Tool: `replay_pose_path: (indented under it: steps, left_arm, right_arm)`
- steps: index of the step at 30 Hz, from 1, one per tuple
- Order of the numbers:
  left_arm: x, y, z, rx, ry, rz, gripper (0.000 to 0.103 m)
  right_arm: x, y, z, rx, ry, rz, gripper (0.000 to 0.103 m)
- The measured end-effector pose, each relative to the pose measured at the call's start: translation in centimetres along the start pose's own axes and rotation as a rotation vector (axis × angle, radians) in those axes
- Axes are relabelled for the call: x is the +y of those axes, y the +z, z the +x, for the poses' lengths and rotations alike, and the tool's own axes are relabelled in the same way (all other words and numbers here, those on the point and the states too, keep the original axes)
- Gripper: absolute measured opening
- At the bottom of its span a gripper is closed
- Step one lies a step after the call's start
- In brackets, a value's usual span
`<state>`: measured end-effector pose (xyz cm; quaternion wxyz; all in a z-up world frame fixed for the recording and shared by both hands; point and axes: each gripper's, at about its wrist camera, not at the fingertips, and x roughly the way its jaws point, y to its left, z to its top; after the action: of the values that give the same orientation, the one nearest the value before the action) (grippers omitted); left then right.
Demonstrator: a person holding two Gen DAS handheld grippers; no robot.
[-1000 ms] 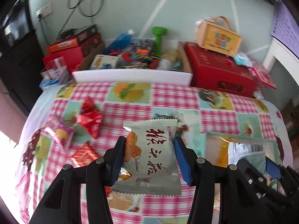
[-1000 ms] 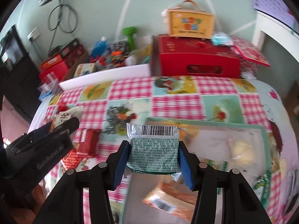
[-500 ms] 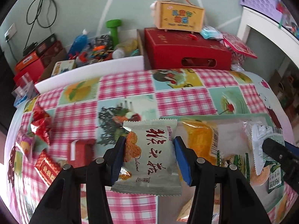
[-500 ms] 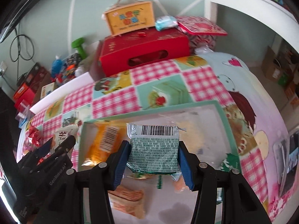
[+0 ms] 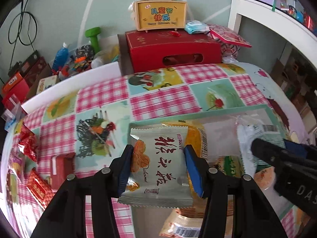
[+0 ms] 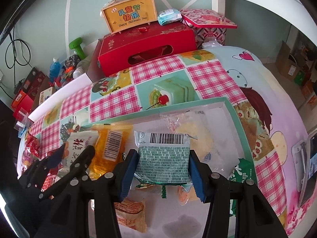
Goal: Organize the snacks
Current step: 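Carry both packs over the white tray and open both grippers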
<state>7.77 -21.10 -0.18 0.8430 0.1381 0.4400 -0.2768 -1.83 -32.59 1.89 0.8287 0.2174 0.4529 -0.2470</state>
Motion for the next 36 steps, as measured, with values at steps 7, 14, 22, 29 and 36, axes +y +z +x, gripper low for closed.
replay_pose_path:
  steps: [7,14,22,29,36]
  left_arm:
    - [1.1,-0.1,0.7,0.022,-0.015,-0.058,0.054]
    - [3.3,-0.4,1.7,0.054,-0.04,-0.162,0.054]
    - [2.8,-0.6,1.9,0.063,-0.042,-0.151,0.054]
    - [2.7,-0.6,1.9,0.069,-0.037,-0.14,0.054]
    - [2.9,-0.6,1.9,0.08,-0.056,-0.156,0.056]
  right_arm:
    - [-0.1,-0.1,0.4,0.011,0.001,0.002,0.054]
    - [-0.2,-0.1,0.5,0.009,0.0,0.006,0.054]
    - [-0.3,-0.1,0.6,0.013,0.003,0.01,0.054]
    - [-0.4,0.0,0.5,0.016,0.004,0.016,0.054]
    - [-0.5,-0.1,0.6,0.025,0.006,0.027,0.056]
